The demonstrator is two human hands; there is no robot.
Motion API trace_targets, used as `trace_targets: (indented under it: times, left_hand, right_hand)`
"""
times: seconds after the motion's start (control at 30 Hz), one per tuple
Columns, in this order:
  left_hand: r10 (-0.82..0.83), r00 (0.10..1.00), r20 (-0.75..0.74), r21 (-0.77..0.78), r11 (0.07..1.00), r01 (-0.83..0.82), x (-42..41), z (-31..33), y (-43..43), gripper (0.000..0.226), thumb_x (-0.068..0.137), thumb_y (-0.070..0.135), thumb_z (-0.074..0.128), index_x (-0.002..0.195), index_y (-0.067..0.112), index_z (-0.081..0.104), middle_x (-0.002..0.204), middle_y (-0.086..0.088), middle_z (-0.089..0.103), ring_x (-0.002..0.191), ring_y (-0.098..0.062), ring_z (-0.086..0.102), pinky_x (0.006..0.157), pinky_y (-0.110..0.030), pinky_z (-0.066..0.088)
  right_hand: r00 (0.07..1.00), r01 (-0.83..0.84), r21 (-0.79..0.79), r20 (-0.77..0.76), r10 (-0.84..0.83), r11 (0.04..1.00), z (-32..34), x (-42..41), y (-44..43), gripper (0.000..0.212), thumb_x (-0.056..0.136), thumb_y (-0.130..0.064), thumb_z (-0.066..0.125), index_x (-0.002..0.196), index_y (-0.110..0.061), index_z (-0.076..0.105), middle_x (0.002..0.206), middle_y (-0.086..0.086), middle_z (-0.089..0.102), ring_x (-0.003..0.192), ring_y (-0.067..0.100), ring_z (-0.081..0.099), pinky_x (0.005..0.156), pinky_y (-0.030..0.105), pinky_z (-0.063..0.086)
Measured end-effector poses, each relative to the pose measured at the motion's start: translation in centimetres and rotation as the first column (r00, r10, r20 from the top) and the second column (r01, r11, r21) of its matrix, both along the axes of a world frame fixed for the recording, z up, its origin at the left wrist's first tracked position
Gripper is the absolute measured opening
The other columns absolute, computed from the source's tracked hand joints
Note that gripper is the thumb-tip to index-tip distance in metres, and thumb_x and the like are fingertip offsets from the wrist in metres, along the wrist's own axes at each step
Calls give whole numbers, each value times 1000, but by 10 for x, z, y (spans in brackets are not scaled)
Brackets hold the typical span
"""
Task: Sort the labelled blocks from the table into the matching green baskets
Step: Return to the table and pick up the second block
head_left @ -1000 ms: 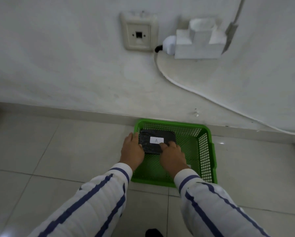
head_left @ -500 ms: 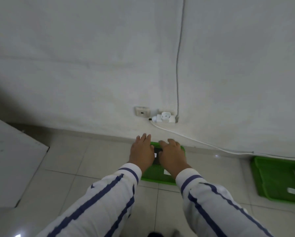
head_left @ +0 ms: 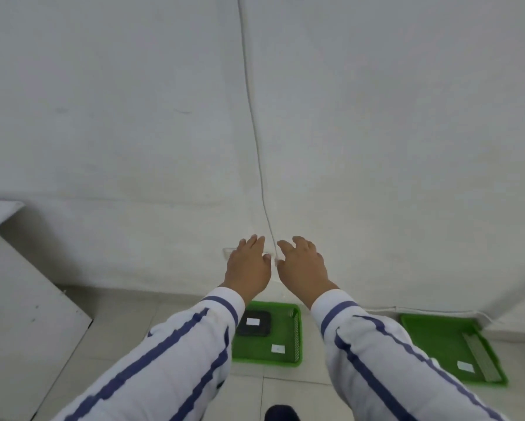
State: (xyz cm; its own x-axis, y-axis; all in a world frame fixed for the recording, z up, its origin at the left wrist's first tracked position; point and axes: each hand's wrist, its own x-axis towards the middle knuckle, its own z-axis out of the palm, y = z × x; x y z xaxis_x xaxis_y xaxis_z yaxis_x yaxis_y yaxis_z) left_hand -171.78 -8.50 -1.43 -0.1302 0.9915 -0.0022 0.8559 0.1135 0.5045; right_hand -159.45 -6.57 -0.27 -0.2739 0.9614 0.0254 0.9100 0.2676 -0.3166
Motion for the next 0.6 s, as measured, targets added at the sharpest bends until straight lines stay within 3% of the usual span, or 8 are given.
trace_targets:
  times: [0.37, 0.47, 0.53, 0.6]
  left_hand:
    - [-124, 991, -43, 18, 992, 125, 85, 55, -107, 49, 97, 28, 32, 144, 15, 27, 155, -5, 26, 144, -26, 16, 114, -43, 20]
    - [-161, 985, -66, 40, 986, 164, 130, 71, -110, 49, 97, 28, 31, 144, 15, 26, 155, -6, 26, 144, -27, 17, 115, -42, 20]
    - [-240, 969, -58, 64, 968, 244, 242, 82, -120, 49, 97, 28, 31, 144, 15, 26, 155, -5, 26, 144, -26, 17, 115, -41, 19]
    - [-245, 969, -33, 83, 966, 246, 275, 88, -122, 49, 97, 29, 30, 144, 16, 26, 155, -4, 26, 144, -25, 17, 115, -41, 19]
  right_hand:
    - [993, 113, 51, -52, -110, 992, 49, 90, -114, 48, 92, -25, 43, 139, -23, 37, 147, 11, 34, 134, 29, 30, 104, 41, 33]
    - [989, 144, 94, -54, -139, 985, 66, 140, -127, 48, 92, -25, 43, 139, -23, 38, 147, 11, 35, 133, 29, 31, 103, 42, 33]
    - [976, 219, 133, -50, -214, 967, 73, 253, -145, 48, 92, -25, 43, 140, -22, 38, 147, 11, 34, 133, 30, 30, 104, 42, 33]
    - [975, 223, 137, -25, -222, 965, 72, 287, -143, 47, 93, -25, 43, 140, -22, 38, 147, 12, 34, 133, 30, 31, 104, 42, 33]
